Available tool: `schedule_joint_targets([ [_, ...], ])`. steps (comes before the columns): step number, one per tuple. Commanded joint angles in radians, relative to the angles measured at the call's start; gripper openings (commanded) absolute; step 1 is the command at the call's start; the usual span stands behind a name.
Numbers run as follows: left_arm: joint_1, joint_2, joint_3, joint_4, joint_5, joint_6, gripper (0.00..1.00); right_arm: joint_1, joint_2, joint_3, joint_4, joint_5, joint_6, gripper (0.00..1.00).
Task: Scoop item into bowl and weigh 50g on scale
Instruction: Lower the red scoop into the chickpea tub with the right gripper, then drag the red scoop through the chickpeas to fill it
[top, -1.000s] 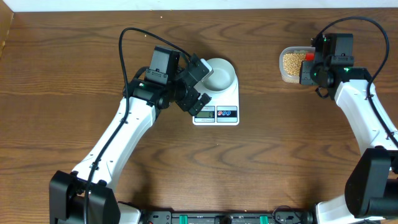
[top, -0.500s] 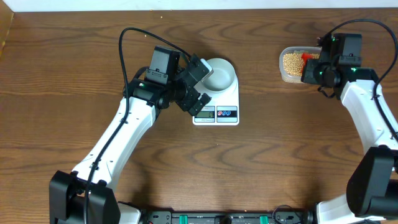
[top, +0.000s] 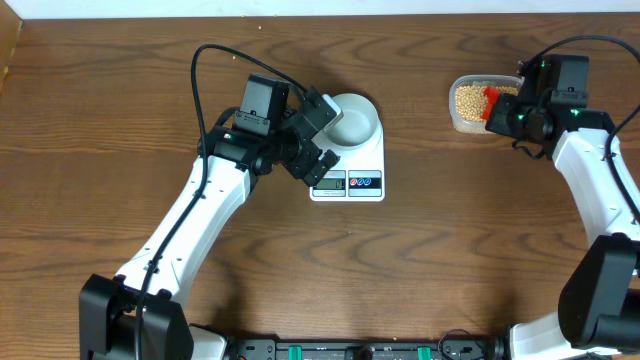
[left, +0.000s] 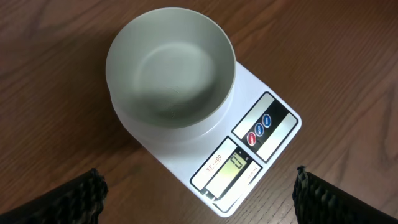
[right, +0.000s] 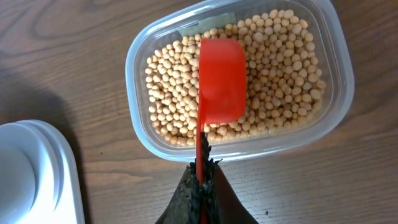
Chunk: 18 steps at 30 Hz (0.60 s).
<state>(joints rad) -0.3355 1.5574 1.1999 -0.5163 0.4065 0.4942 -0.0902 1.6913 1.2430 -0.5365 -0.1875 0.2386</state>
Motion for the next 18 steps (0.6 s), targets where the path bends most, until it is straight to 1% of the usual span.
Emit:
schedule_joint_targets([
  [1,0.003,-0.024,-0.005,0.001,0.012,0.005,0.98,-0.011,0.009,0.018,-0.023,-0.029,0.039,0.01],
  [11,0.003,-0.024,-0.005,0.001,0.012,0.005,0.98,-0.013,0.009,0.018,-0.091,-0.029,0.046,0.01],
  [18,0.003,-0.024,-0.005,0.001,0.012,0.005,0.98,-0.035,0.009,0.018,-0.102,-0.03,0.059,0.01],
])
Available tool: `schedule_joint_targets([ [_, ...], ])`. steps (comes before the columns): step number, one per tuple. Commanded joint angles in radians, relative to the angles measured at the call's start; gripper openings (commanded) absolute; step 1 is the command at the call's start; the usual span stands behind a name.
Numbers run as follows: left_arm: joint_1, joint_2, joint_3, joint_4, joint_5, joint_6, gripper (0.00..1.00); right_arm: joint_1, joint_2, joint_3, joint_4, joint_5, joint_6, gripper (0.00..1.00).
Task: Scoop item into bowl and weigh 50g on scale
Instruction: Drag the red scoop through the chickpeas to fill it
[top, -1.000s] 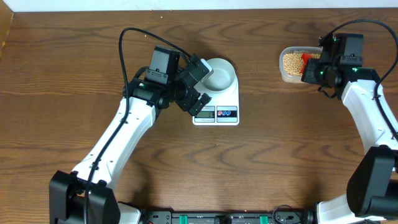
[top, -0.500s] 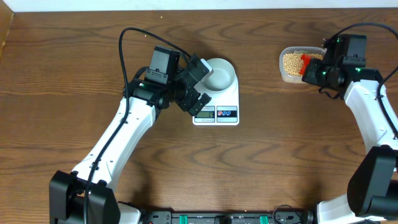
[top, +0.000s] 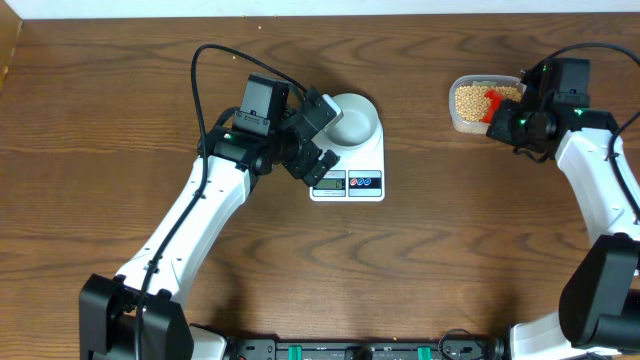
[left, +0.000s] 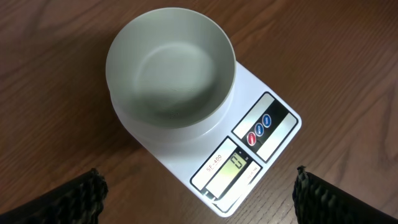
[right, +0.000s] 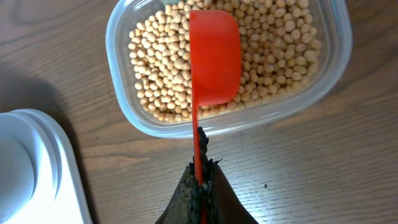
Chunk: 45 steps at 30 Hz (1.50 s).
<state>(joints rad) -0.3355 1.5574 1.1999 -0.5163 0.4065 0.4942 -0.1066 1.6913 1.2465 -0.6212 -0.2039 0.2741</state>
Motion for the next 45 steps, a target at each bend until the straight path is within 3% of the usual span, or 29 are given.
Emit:
schedule_joint_targets([
  [1,0.003,-0.024,-0.005,0.001,0.012,0.005,0.98,-0.021,0.009,0.014,-0.018,-0.013,0.026,0.01],
  [13,0.003,-0.024,-0.005,0.001,0.012,0.005,0.98,-0.048,0.009,0.014,-0.019,-0.07,0.025,0.01],
  [26,0.003,-0.024,-0.005,0.001,0.012,0.005,0.98,-0.123,0.009,0.014,-0.023,-0.28,-0.01,0.01],
  [45,0.003,-0.024,-0.005,0.001,0.012,0.005,0.98,-0.175,0.011,0.011,-0.017,-0.301,-0.029,0.01],
])
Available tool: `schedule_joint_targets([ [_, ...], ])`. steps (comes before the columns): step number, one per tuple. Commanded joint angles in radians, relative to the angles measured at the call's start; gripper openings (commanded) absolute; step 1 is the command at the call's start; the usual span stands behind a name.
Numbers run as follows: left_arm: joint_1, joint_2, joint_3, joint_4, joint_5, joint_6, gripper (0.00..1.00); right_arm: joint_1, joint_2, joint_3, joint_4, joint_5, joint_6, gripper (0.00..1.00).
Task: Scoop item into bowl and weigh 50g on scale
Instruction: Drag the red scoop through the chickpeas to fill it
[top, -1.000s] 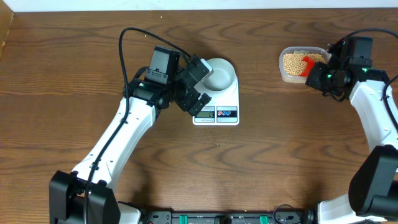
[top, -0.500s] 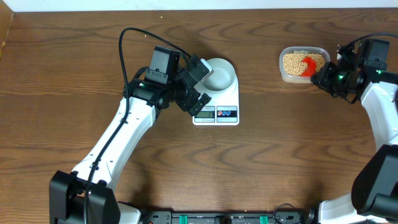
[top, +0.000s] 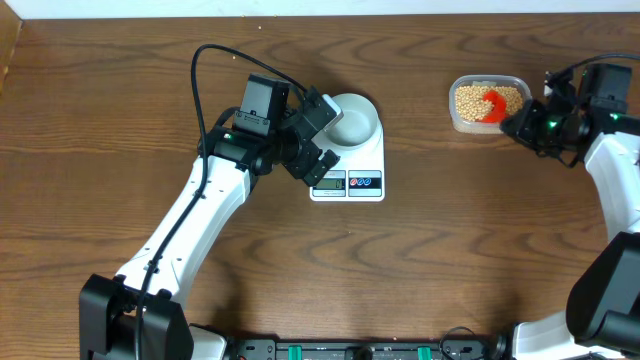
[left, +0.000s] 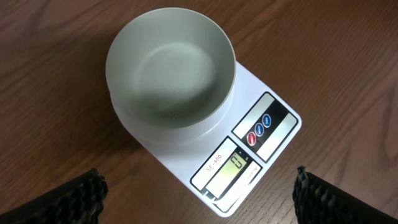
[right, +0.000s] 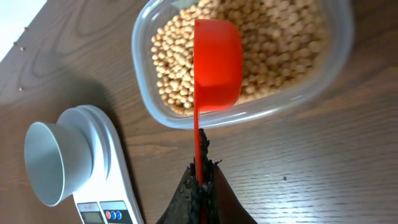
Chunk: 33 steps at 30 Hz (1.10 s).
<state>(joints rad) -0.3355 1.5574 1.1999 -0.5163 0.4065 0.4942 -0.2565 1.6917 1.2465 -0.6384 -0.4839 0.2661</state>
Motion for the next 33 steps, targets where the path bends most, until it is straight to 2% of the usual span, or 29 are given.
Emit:
schedule_joint_targets([
  [1,0.003,-0.024,-0.005,0.001,0.012,0.005,0.98,-0.031,0.01,0.01,0.002,-0.021,-0.021,0.01],
  [33,0.003,-0.024,-0.005,0.001,0.012,0.005,0.98,-0.029,0.012,-0.053,0.078,-0.051,-0.009,0.01],
])
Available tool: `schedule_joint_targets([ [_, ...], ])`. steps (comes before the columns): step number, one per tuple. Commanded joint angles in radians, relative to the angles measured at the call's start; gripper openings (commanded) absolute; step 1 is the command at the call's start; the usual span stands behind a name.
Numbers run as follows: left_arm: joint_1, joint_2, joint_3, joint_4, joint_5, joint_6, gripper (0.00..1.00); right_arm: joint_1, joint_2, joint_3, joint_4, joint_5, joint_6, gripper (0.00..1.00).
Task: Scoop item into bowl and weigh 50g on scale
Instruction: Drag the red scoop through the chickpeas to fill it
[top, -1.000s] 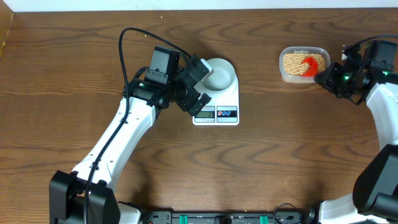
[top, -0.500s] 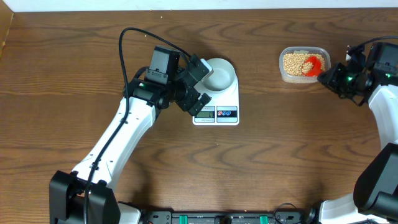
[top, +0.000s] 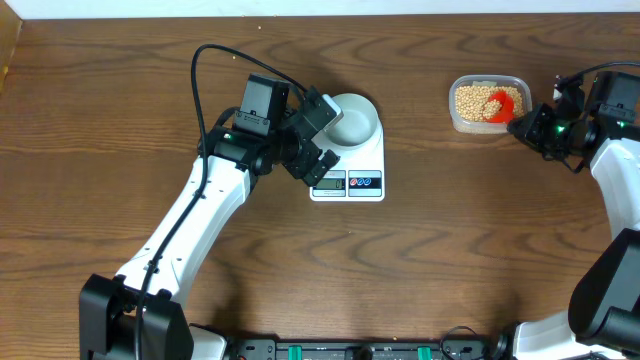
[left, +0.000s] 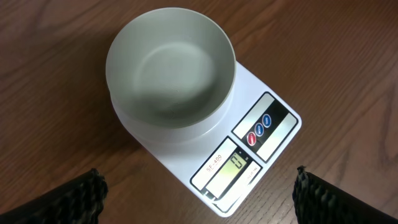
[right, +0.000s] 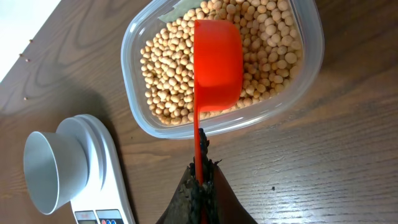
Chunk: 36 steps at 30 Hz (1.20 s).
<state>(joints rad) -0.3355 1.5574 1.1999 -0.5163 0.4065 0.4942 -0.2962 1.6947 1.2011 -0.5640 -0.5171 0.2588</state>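
Observation:
A white bowl (left: 170, 71) stands empty on the white scale (left: 264, 134), whose display (left: 235, 165) reads 0. My left gripper (left: 198, 193) hovers open above the scale's front edge, nothing between its fingers. My right gripper (right: 200, 177) is shut on the handle of the red scoop (right: 217, 64), whose cup faces down over the clear tub of soybeans (right: 221, 62). In the overhead view the scoop (top: 500, 106) lies over the tub's right part (top: 487, 102), with the right gripper (top: 530, 126) just right of the tub.
The scale (top: 348, 168) and bowl (top: 353, 120) sit in the middle of the brown wooden table (top: 400, 270), the bean tub at the back right. The left arm (top: 200, 215) reaches in from the front left.
My right gripper has shifted slightly right and back, so the scoop now hangs over the right part of the tub. The left gripper, bowl and scale are unchanged.
My right gripper held the red scoop over the beans at the tub's right side throughout, cup facing down. The wrist drew back to the right and tilted step by step, bringing the scale into its view. The left gripper stayed open over the scale, reading 0.

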Motion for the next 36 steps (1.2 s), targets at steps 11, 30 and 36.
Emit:
schedule_joint_targets([
  [11,0.003,-0.024,-0.005,0.001,0.012,0.005,0.98,0.042,0.009,-0.016,0.046,-0.039,0.037,0.01],
  [30,0.003,-0.024,-0.005,0.001,0.012,0.005,0.98,0.055,0.032,-0.02,0.084,-0.032,0.078,0.01],
  [36,0.003,-0.024,-0.005,0.001,0.012,0.005,0.98,0.063,0.1,-0.02,0.102,-0.067,0.085,0.01],
])
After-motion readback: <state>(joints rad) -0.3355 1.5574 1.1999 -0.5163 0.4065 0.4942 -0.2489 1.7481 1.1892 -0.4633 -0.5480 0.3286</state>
